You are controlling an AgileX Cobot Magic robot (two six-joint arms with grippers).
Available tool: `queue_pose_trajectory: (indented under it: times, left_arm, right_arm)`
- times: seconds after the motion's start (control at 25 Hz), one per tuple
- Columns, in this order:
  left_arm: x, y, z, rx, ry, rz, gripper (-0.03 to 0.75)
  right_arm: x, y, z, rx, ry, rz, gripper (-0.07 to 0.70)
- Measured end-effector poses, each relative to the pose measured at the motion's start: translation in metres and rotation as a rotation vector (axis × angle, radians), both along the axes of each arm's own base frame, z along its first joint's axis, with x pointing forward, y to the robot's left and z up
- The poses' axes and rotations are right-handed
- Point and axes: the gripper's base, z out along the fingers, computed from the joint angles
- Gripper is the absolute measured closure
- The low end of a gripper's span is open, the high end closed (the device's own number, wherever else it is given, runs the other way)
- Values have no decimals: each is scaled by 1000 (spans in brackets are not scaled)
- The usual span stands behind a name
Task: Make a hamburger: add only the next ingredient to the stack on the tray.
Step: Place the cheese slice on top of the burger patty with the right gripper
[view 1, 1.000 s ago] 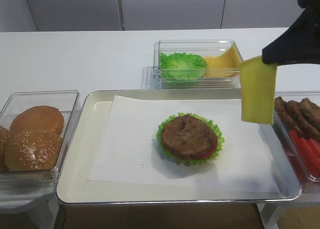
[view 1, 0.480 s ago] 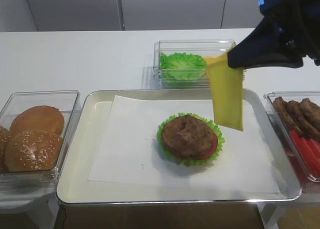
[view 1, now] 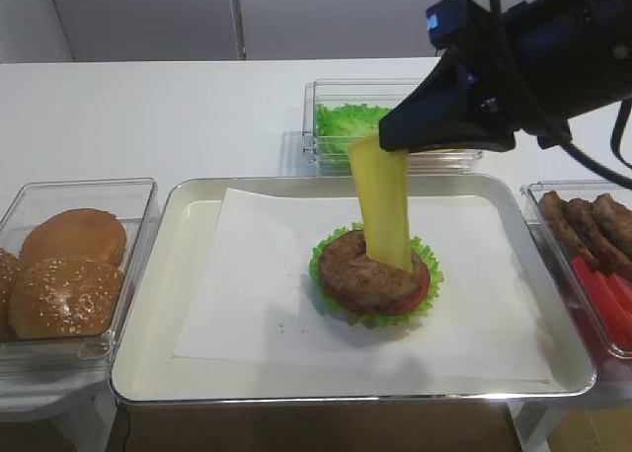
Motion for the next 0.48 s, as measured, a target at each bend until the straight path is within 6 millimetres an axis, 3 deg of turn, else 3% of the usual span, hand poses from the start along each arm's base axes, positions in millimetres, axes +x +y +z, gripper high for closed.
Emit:
queue_pose_trajectory:
  times: [0.48]
  left_arm:
    - [0,0,0,0,0,0,304]
  right_arm:
    - [21,14,-28,-1,53,20,605]
